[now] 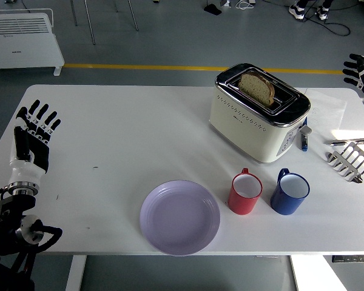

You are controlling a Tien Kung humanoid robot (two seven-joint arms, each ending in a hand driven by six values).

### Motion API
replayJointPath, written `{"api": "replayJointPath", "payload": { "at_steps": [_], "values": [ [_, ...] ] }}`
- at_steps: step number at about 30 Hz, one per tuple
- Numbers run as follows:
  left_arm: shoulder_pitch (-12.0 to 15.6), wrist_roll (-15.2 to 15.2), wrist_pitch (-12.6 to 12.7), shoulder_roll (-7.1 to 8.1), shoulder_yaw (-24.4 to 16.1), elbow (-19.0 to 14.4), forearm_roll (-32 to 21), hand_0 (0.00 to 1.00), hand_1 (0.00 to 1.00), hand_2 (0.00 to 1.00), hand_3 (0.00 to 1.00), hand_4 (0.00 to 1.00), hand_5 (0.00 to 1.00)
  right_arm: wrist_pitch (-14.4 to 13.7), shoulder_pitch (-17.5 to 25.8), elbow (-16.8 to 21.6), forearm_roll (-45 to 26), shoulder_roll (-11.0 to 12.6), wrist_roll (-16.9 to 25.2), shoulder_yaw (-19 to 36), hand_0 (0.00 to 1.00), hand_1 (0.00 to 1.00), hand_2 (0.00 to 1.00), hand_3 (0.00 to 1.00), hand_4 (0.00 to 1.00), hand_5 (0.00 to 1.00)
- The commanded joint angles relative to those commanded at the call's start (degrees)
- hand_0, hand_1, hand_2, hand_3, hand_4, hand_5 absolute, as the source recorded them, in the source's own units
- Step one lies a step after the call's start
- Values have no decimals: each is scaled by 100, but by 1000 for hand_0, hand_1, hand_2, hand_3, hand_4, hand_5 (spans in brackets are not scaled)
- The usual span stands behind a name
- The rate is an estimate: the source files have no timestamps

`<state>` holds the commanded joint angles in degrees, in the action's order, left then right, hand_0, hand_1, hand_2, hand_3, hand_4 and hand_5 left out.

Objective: Push plate across desktop,pick up the break from the machine,place the break in the plate

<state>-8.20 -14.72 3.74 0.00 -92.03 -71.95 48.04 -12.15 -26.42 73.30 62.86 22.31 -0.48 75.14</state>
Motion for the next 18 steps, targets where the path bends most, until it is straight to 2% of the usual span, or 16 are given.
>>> {"api": "replayJointPath", "payload": {
  "at_steps": [1, 6, 7, 9, 12, 13, 14, 18],
  "values": [
    [1, 92, -42, 0, -102, -41, -71, 780, 815, 863, 881, 576, 998, 31, -207, -120, 261, 65, -118, -185, 841, 788, 791, 794, 589, 530],
    [-31, 474, -227, 0, -454, -150, -58, 780, 815, 863, 881, 576, 998, 265, -1163, -745, 1302, 137, -561, -997, 841, 788, 791, 794, 589, 530],
    [-33, 503, -243, 0, -484, -160, -42, 781, 815, 863, 877, 580, 998, 293, -1378, -869, 1472, 123, -604, -1133, 900, 839, 871, 858, 740, 481],
    [-26, 529, -266, 0, -524, -178, -21, 781, 815, 863, 877, 580, 998, 361, -1659, -1059, 1651, 81, -681, -1311, 900, 839, 871, 858, 740, 481],
    [5, 565, -295, 0, -600, -199, 4, 781, 815, 863, 877, 580, 998, 523, -2169, -1507, 1999, -68, -858, -1725, 900, 839, 871, 858, 740, 481],
    [24, 577, -302, 0, -627, -195, 8, 782, 816, 865, 876, 582, 998, 573, -2355, -1710, 2069, -155, -919, -1900, 956, 900, 922, 896, 769, 480],
    [37, 583, -307, 0, -641, -191, 12, 782, 816, 865, 876, 582, 998, 597, -2494, -1879, 2116, -213, -954, -2040, 956, 900, 922, 896, 769, 480],
    [99, 592, -311, 0, -697, -178, 22, 782, 816, 865, 876, 582, 998, 677, -2883, -2388, 2200, -424, -1046, -2522, 956, 900, 922, 896, 769, 480]
  ]
}}
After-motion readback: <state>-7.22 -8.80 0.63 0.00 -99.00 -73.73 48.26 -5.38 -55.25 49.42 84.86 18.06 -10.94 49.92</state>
